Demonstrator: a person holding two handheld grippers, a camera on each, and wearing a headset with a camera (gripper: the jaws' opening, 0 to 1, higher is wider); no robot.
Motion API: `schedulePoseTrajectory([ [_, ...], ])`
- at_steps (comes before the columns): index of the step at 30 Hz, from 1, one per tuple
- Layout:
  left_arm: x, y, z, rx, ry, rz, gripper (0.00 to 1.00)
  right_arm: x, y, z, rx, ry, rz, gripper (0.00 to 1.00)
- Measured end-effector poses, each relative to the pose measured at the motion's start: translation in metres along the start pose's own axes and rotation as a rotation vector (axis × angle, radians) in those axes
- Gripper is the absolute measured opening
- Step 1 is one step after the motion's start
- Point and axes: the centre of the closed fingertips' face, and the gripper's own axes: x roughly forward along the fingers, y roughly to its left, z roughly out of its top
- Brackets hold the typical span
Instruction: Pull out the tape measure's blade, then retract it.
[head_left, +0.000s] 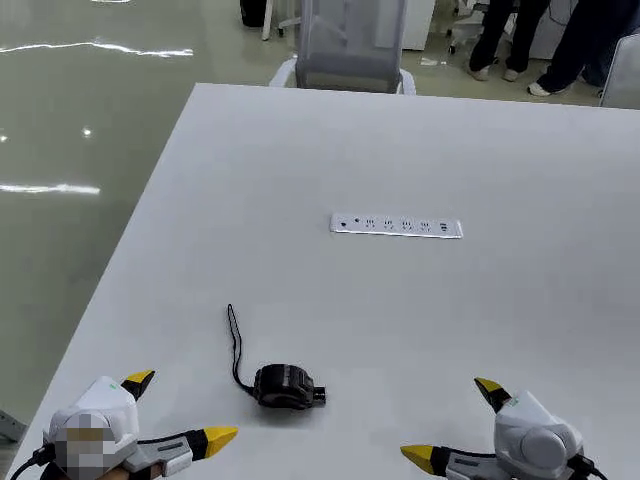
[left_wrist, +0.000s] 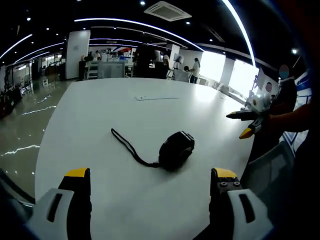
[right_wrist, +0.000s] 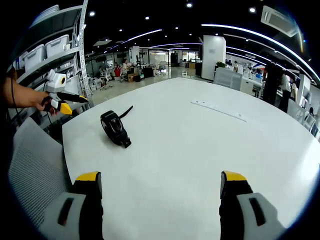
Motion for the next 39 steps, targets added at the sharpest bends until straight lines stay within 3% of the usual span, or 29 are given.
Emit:
schedulePoseTrajectory([
  [5,-0.021,0.003,-0.005,-0.057,-0.026,0.004,0.99,-0.023,-0.003,-0.004,0.022,-0.015,-0.034,1.0],
  [17,-0.052,0.006,-0.016,-0.054,-0.035,0.03,0.99,-0.074,-0.009,-0.033,0.082,-0.013,-0.111,1.0],
  [23,-0.063,0.011,-0.022,-0.062,-0.027,0.03,0.99,-0.092,-0.006,-0.052,0.061,0.03,-0.128,1.0],
  [29,-0.068,0.016,-0.015,-0.051,-0.043,0.045,0.99,-0.098,-0.007,-0.058,0.101,0.028,-0.133,1.0],
  [32,-0.067,0.017,-0.009,-0.003,-0.075,0.046,0.99,-0.096,-0.008,-0.06,0.061,0.055,-0.134,1.0],
  [39,-0.063,0.012,-0.004,0.016,-0.071,0.032,0.99,-0.093,-0.012,-0.052,0.072,0.029,-0.134,1.0],
])
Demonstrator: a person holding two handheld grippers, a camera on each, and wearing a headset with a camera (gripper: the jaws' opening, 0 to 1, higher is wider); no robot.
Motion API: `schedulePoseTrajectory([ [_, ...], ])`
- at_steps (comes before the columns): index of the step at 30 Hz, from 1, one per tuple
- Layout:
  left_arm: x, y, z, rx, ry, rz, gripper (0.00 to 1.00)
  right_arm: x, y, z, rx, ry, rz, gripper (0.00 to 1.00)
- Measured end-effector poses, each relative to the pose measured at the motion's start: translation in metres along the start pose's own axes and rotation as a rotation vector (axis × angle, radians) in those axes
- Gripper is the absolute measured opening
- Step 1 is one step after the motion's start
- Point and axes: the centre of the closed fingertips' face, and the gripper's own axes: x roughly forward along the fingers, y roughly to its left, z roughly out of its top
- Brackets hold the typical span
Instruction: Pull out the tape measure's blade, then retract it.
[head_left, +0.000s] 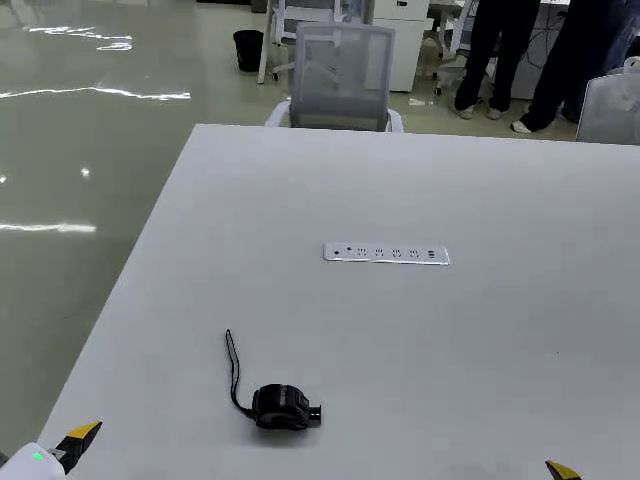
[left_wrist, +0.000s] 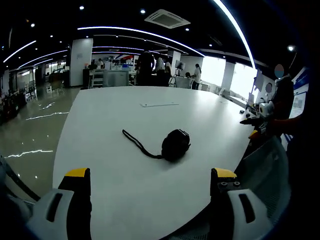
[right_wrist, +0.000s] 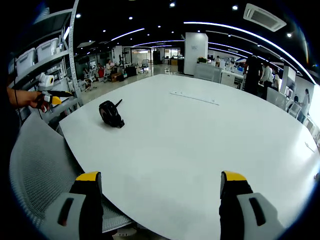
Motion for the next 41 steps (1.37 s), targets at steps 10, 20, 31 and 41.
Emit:
schedulePoseTrajectory([
  [10,0.002,0.0,-0.002,-0.014,0.007,0.0,0.99,0.0,-0.001,-0.004,-0.016,0.004,-0.008,1.0],
  [20,0.001,0.001,-0.007,-0.016,0.023,0.005,0.99,0.001,0.004,-0.013,0.009,0.017,-0.008,1.0],
  [31,0.0,0.0,-0.009,-0.023,0.019,0.007,0.99,-0.001,0.005,-0.018,0.022,0.01,-0.015,1.0],
  [41,0.001,0.003,-0.014,-0.033,0.024,0.01,0.99,-0.001,0.004,-0.018,0.019,0.009,-0.022,1.0],
])
